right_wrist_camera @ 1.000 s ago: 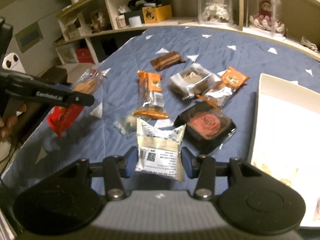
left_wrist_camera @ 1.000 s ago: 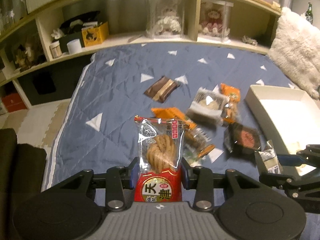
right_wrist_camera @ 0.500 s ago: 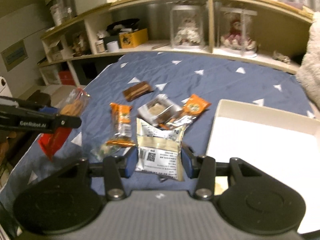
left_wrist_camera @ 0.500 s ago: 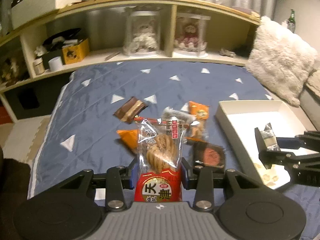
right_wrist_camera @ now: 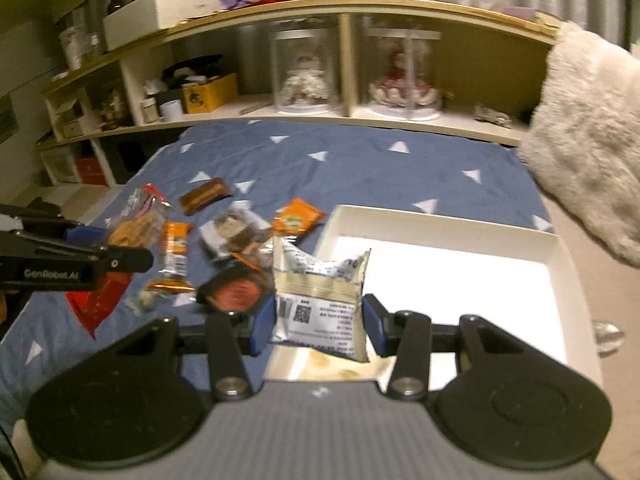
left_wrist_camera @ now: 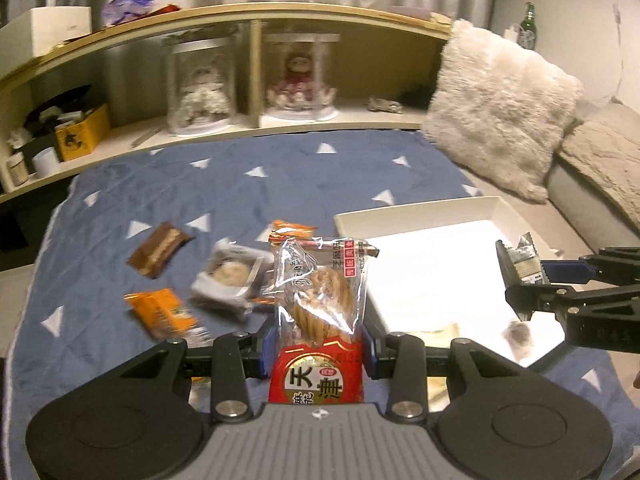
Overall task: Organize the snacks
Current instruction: 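Lift both held packs and carry them over the white tray, then open the right gripper to drop the white label packet into the tray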
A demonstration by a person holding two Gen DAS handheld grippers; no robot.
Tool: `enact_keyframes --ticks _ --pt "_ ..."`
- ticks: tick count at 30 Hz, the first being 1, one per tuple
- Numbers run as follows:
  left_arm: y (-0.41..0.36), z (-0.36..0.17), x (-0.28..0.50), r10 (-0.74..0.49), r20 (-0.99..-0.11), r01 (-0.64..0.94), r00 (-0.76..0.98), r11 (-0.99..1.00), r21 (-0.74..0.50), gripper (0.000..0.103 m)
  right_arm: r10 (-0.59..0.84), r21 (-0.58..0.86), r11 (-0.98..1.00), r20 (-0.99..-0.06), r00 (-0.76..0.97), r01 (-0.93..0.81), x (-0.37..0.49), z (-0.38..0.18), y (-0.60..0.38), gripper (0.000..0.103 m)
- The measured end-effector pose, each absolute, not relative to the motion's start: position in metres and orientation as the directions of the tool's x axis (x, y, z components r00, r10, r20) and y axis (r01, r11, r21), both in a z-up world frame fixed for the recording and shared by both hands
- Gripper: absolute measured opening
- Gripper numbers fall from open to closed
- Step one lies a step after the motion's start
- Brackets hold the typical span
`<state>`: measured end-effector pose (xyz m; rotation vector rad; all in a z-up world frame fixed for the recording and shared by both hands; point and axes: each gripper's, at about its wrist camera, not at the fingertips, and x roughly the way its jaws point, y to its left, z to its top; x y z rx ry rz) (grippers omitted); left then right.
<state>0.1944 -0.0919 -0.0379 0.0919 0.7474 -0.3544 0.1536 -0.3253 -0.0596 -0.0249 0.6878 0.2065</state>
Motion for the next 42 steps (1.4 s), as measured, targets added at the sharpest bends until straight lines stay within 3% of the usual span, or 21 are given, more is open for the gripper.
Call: enact_keyframes --ticks 21,42 --pt "-0.231 -0.059 0.212 -0.411 -0.713 0.4 0.568 0.895 -0.197 0.042 0.022 0.033 0.999 -0.659 0.752 -0.001 0.139 -0.069 -0.46 0.053" --pt "-0.269 -0.108 0.253 -0.425 -0.766 0.301 0.483 0.902 -0.31 0.042 -0.008 0.059 0.995 -0.734 0.679 0.075 0.151 -0.109 -0.519 0.053"
